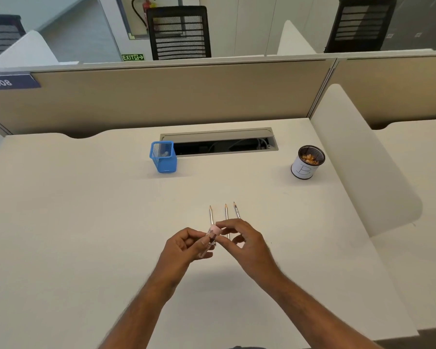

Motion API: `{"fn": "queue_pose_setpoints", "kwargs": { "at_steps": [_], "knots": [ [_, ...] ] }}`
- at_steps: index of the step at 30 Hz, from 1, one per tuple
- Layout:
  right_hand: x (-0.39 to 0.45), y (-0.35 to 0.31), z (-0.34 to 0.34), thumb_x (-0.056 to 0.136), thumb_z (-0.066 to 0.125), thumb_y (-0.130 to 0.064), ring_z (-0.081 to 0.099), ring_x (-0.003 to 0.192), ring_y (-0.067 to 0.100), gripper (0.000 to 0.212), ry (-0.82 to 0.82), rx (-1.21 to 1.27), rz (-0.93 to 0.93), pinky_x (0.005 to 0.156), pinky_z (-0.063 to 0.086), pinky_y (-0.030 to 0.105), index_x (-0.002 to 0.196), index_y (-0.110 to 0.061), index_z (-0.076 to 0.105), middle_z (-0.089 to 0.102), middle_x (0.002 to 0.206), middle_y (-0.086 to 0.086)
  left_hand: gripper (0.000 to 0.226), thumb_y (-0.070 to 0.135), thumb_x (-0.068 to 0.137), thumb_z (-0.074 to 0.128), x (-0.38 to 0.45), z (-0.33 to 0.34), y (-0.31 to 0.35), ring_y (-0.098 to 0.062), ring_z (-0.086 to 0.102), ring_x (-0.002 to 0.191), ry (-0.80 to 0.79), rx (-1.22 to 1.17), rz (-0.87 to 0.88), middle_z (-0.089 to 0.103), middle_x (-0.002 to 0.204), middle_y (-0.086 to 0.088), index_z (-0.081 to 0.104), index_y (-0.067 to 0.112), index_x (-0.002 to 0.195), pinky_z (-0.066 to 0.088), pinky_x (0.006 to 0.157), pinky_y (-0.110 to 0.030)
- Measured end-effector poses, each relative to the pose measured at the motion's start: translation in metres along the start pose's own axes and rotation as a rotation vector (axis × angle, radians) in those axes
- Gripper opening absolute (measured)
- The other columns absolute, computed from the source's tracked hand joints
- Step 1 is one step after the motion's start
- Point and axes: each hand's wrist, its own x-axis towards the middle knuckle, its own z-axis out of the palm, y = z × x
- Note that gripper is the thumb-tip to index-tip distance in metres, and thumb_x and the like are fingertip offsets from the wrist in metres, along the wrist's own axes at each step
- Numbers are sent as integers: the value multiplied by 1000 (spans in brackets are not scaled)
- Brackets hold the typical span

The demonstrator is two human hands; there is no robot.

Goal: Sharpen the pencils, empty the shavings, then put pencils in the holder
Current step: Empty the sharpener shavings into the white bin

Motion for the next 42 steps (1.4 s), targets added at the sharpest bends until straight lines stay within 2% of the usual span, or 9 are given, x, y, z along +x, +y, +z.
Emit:
{"fn": "queue_pose_setpoints", "kwargs": {
  "at_steps": [3, 8, 14, 18, 23, 30, 35, 38, 42],
  "knots": [
    [0, 0, -7, 99, 70, -45, 74, 107, 9, 21, -101, 151, 126, 80, 60, 24, 119, -44, 73, 78, 118, -14, 32, 39, 91, 85, 3, 10, 1, -28, 85, 103, -6, 45, 14, 87, 105, -14, 81, 10, 105, 70, 88, -35],
    [-2, 2, -24, 94, 71, -47, 76, 105, 14, 25, -130, 286, 188, 78, 61, 30, 118, -43, 78, 80, 118, -6, 8, 34, 102, 78, 9, 27, -3, -16, 82, 100, -57, 176, 55, 87, 103, -4, 83, 28, 99, 63, 87, -24],
    [3, 13, -54, 95, 75, -36, 78, 113, 20, 23, -60, 249, 157, 99, 61, 38, 116, -28, 72, 82, 119, -2, 16, 26, 104, 78, 26, 53, -1, -5, 77, 103, -17, 373, 172, 86, 108, 12, 85, 40, 104, 60, 85, -15],
    [16, 13, -80, 90, 81, -52, 78, 93, 12, 29, 13, 132, 110, 86, 60, 25, 105, -32, 66, 81, 102, -6, 15, 34, 110, 68, 43, 81, 11, -5, 77, 86, -50, 331, 130, 85, 102, 12, 79, 45, 108, 60, 75, -17],
    [39, 25, -122, 88, 78, -65, 66, 79, 7, 44, 93, -15, 37, 71, 53, 17, 108, -28, 65, 74, 93, -8, 21, 55, 104, 70, 78, 122, 34, -9, 76, 98, -214, 394, 171, 84, 106, 9, 78, 41, 118, 66, 91, -31],
    [84, 41, -180, 93, 77, -56, 68, 87, 6, 25, 169, -128, -17, 68, 50, 8, 106, -38, 66, 73, 97, -15, 28, 43, 107, 70, 153, 177, 63, -18, 75, 105, -277, 689, 258, 80, 111, 3, 76, 24, 126, 67, 97, -45],
    [118, 60, -220, 92, 82, -45, 70, 91, 0, 22, 223, -174, 12, 69, 51, 7, 109, -36, 70, 74, 98, -23, 31, 41, 112, 64, 204, 217, 77, -20, 73, 108, -362, 820, 309, 78, 117, -2, 73, 17, 130, 66, 93, -42],
    [140, 68, -244, 94, 81, -40, 69, 95, -9, 26, 252, -193, 19, 73, 49, 3, 119, -39, 71, 76, 101, -21, 32, 38, 113, 62, 235, 240, 82, -14, 72, 101, -389, 804, 318, 77, 117, -1, 71, 15, 135, 63, 83, -30],
    [168, 78, -275, 99, 76, -35, 71, 106, 0, 25, 252, -216, 1, 82, 51, 9, 124, -35, 72, 77, 117, -12, 35, 36, 114, 62, 271, 267, 89, -7, 71, 93, -428, 739, 312, 77, 113, -1, 70, 14, 141, 59, 69, -17]
  ]
}}
